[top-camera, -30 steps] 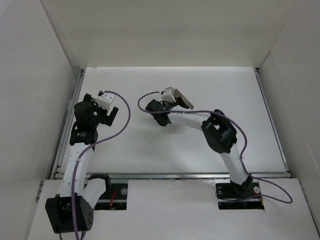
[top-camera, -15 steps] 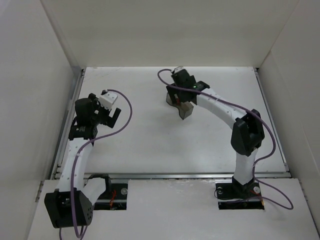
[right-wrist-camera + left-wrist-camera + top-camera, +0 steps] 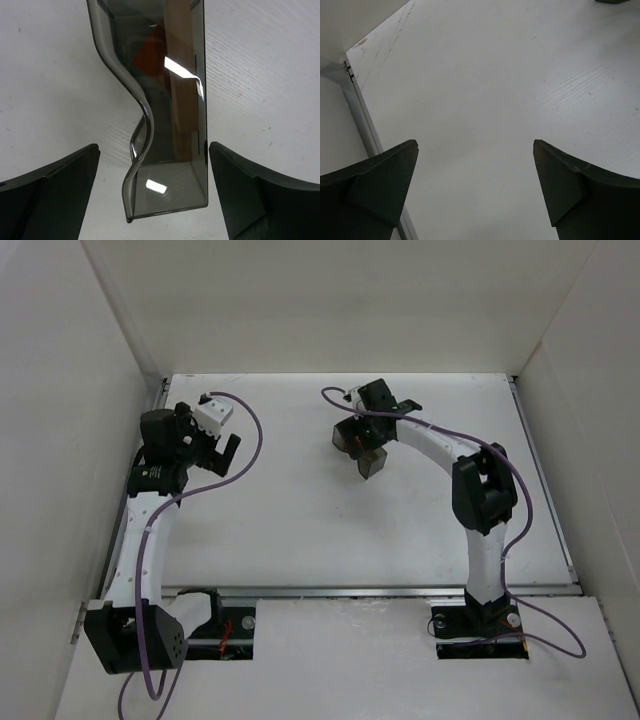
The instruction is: Build the wood block tower
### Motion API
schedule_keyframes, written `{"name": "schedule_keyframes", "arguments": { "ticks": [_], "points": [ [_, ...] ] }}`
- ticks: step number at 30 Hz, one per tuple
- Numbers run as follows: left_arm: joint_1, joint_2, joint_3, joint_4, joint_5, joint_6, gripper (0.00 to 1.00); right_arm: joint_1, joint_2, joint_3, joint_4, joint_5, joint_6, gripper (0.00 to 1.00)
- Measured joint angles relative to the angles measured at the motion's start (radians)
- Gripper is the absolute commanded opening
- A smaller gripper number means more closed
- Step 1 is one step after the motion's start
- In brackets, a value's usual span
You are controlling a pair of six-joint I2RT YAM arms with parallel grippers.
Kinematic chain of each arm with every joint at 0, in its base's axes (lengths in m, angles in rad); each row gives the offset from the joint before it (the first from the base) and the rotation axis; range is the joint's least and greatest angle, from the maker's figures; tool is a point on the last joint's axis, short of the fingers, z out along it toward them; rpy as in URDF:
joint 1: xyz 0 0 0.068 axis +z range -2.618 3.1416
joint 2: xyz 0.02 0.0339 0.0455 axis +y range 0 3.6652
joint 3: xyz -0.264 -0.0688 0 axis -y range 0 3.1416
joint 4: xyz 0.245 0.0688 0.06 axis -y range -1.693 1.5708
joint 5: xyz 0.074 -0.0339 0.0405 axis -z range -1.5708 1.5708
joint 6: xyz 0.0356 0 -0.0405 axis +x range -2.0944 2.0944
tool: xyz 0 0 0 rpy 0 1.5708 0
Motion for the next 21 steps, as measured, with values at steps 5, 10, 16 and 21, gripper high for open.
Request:
{"name": "schedule_keyframes", "arguments": {
  "ticks": [5,10,16,21],
  "points": [
    [0.000,0.005,0.005,-0.005,0.010,-0.022,0.99,-0.006,0.028,0.014,0.022,-0.034,-0.006,0.69],
    [0.000,0.010,0.004,-0.006,0.010,-0.023,0.98,-0.012,0.032,0.016,0.044,-0.038,-0.004,0.36],
    [0.000,0.011,-0.001,-0.008,0.003,-0.015,0.81,-0.012,0.032,0.016,0.052,-0.023,-0.005,0.11],
    [0.000,0.011,-0.021,-0.012,0.001,-0.005,0.77,0.003,0.028,0.015,0.055,0.078,0.017,0.00]
  ]
}}
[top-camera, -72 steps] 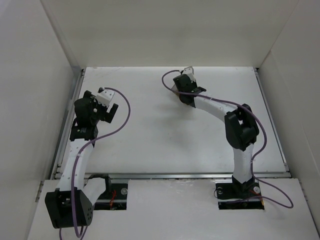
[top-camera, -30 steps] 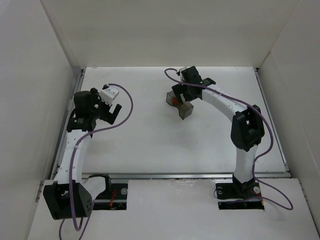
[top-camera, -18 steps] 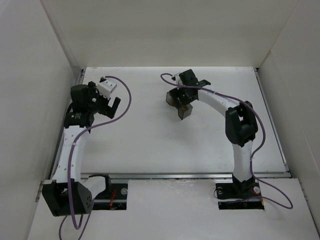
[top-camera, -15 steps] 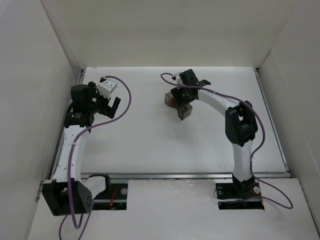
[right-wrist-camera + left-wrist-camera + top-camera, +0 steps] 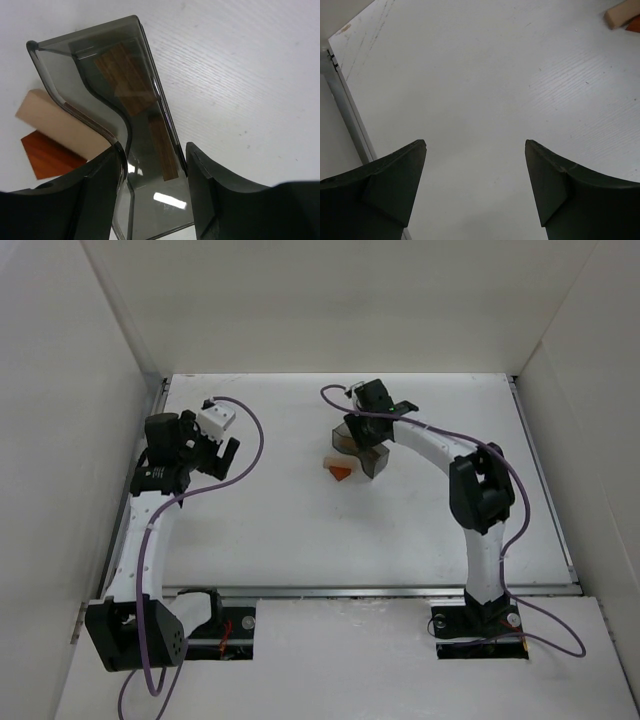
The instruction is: Build the wood block tower
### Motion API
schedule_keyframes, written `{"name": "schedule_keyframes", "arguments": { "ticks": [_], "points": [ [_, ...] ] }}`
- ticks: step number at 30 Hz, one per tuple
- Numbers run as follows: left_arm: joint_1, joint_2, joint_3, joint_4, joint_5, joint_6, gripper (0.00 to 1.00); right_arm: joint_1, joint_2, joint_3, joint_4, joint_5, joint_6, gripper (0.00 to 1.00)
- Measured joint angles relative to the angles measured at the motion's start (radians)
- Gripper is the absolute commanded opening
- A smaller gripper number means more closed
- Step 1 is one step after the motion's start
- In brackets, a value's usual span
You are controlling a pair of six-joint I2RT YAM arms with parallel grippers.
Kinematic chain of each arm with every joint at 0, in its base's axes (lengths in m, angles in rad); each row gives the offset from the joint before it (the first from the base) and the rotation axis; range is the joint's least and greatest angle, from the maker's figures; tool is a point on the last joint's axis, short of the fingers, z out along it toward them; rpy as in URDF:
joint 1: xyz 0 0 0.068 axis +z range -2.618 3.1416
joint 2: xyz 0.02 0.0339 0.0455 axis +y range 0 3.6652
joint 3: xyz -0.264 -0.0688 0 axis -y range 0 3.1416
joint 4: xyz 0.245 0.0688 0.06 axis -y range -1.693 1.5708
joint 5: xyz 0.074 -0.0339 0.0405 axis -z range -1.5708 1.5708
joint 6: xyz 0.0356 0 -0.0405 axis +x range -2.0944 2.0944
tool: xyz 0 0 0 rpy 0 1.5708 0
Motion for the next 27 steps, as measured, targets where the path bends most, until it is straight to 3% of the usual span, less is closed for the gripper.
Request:
{"name": "schedule_keyframes", "arguments": {
  "ticks": [13,16,23,27],
  "points": [
    [0.000,0.000,-0.032,0.019,-0.056,0.005,0.76,0.269,-0.014,-0.026,0.095,0.770,0.063,0.00],
    [0.000,0.000,-0.035,0.021,-0.065,0.005,0.76,0.291,-0.006,-0.027,0.124,0.875,0.054,0.00],
    [0.000,0.000,-0.047,0.023,-0.073,0.007,0.76,0.281,0.000,-0.053,0.161,0.945,0.041,0.00],
    [0.000,0.000,-0.048,0.024,-0.076,0.007,0.76,0.238,0.000,-0.053,0.147,0.796,0.094,0.00]
  ]
}}
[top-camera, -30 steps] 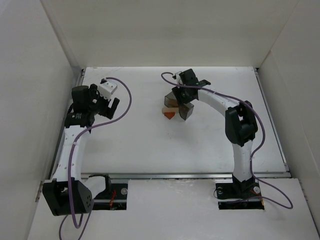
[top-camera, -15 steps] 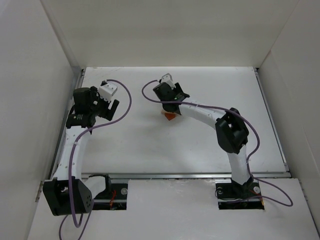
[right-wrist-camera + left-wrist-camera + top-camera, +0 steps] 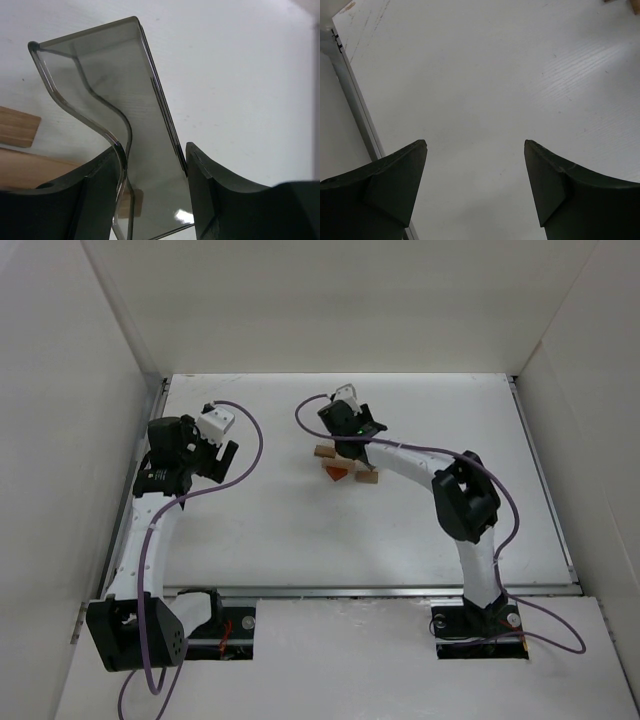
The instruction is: Build the wood block tower
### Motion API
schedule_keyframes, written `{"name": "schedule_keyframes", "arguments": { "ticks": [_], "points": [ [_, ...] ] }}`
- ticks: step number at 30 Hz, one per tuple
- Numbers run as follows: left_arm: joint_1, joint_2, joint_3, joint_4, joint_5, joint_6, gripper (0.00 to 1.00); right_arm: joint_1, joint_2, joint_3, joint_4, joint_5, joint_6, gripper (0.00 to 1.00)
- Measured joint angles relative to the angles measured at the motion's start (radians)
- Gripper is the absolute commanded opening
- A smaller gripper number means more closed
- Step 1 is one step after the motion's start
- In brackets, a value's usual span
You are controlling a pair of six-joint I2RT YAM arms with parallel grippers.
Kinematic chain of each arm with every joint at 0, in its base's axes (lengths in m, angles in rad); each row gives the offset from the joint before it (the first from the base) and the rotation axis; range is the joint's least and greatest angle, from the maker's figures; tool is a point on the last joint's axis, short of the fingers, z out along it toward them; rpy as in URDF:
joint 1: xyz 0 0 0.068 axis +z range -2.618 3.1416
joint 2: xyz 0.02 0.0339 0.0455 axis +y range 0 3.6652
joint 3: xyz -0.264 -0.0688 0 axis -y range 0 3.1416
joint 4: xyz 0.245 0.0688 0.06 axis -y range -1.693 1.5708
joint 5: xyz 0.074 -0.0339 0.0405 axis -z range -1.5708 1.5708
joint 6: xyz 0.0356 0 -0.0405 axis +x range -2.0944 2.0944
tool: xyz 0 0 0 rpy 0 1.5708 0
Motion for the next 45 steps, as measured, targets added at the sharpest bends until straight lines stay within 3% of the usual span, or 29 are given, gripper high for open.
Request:
{"name": "schedule_keyframes", "arguments": {
  "ticks": [11,13,17,18,21,26,32,40,45],
  "points": [
    [0.000,0.000,-0.021,0.005,0.013,-0.018,0.79,-0.420,-0.031,-0.019,0.003,-0.912,0.105,0.00],
    [0.000,0.000,-0.027,0.006,0.018,-0.020,0.79,-0.465,-0.023,-0.019,0.017,-1.066,0.129,0.05],
    [0.000,0.000,-0.031,0.005,0.026,-0.023,0.80,-0.510,0.042,0.007,0.042,-1.340,0.178,0.40],
    [0.000,0.000,-0.031,0.005,0.027,-0.023,0.80,-0.520,0.066,0.019,0.044,-1.399,0.188,0.54],
    [0.000,0.000,-0.031,0.005,0.029,-0.023,0.82,-0.542,0.123,0.036,0.048,-1.534,0.216,0.72],
    [0.000,0.000,-0.031,0.002,0.036,-0.023,0.83,-0.583,0.147,0.029,0.024,-1.565,0.224,0.89],
    [0.000,0.000,-0.031,-0.009,0.045,-0.023,0.83,-0.613,0.076,0.024,-0.004,-1.437,0.206,0.89],
    [0.000,0.000,-0.031,-0.013,0.056,-0.024,0.83,-0.521,-0.159,-0.082,-0.011,-1.248,0.098,0.81],
    [0.000,0.000,-0.031,-0.015,0.057,-0.024,0.84,-0.432,-0.152,-0.115,-0.053,-1.147,0.052,0.67]
  ]
}}
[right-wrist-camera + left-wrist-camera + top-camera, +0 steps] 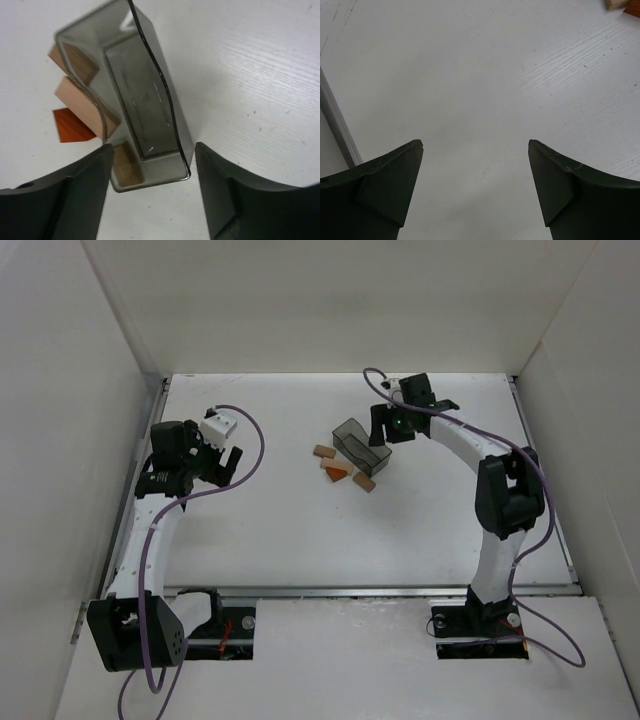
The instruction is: Build the wood block tower
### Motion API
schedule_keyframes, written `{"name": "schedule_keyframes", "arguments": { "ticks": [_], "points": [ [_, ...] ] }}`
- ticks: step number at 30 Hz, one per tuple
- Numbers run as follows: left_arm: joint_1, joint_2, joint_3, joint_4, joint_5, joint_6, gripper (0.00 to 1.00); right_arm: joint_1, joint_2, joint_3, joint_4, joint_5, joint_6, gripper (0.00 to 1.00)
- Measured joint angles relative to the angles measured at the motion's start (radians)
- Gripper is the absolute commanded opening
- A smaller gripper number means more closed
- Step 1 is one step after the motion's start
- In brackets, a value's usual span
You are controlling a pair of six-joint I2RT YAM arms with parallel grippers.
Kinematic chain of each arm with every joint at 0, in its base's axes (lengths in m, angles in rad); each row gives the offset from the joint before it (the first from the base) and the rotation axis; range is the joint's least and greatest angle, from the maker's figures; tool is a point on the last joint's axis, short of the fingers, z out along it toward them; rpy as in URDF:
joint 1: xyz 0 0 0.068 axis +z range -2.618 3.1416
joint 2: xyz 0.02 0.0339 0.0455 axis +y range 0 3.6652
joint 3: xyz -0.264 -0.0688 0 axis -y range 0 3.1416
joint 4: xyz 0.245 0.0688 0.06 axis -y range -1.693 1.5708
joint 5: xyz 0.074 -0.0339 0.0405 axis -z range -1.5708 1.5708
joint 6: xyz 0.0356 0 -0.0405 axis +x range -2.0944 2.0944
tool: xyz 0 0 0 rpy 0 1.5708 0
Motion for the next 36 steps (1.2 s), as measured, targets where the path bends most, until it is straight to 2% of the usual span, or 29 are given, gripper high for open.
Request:
{"name": "schedule_keyframes", "arguments": {
  "ticks": [3,10,11,15,18,20,22,24,27,28,30,32,34,36],
  "points": [
    [0.000,0.000,0.000,0.000,0.001,0.000,0.86,0.018,0.039,0.000,-0.034,0.053,-0.021,0.57],
    [0.000,0.000,-0.001,0.000,0.001,-0.002,0.87,0.031,0.089,0.000,-0.080,0.182,-0.053,0.14],
    [0.000,0.000,-0.001,0.000,0.001,-0.002,0.87,0.031,0.089,0.002,-0.082,0.188,-0.062,0.10],
    [0.000,-0.004,-0.010,0.000,0.001,-0.002,0.87,0.034,0.091,0.022,-0.083,0.276,-0.069,0.01],
    [0.000,-0.005,-0.015,-0.001,0.000,-0.002,0.92,0.031,0.108,0.071,-0.087,0.356,-0.076,0.00],
    [0.000,-0.005,-0.016,-0.001,0.000,-0.003,1.00,0.023,0.143,0.133,-0.087,0.397,-0.082,0.00],
    [0.000,-0.006,-0.016,-0.001,0.000,-0.007,1.00,0.010,0.186,0.200,-0.084,0.430,-0.087,0.00],
    [0.000,-0.006,-0.015,-0.002,0.002,-0.014,1.00,-0.012,0.236,0.275,-0.082,0.455,-0.093,0.03],
    [0.000,-0.006,-0.015,-0.002,0.003,-0.034,1.00,-0.048,0.314,0.382,-0.088,0.482,-0.098,0.13],
    [0.000,-0.006,-0.014,-0.003,0.003,-0.042,1.00,-0.059,0.339,0.416,-0.090,0.488,-0.099,0.22],
    [0.000,-0.003,-0.011,-0.008,0.003,-0.048,1.00,-0.080,0.380,0.469,-0.093,0.495,-0.100,0.32],
    [0.000,0.005,-0.004,-0.011,0.003,-0.055,1.00,-0.097,0.394,0.490,-0.100,0.495,-0.101,0.57],
    [0.000,0.020,0.008,-0.018,0.005,-0.059,1.00,-0.103,0.393,0.495,-0.111,0.494,-0.105,0.67],
    [0.000,0.037,0.020,-0.022,0.006,-0.063,1.00,-0.102,0.388,0.496,-0.115,0.484,-0.106,0.72]
  ]
}}
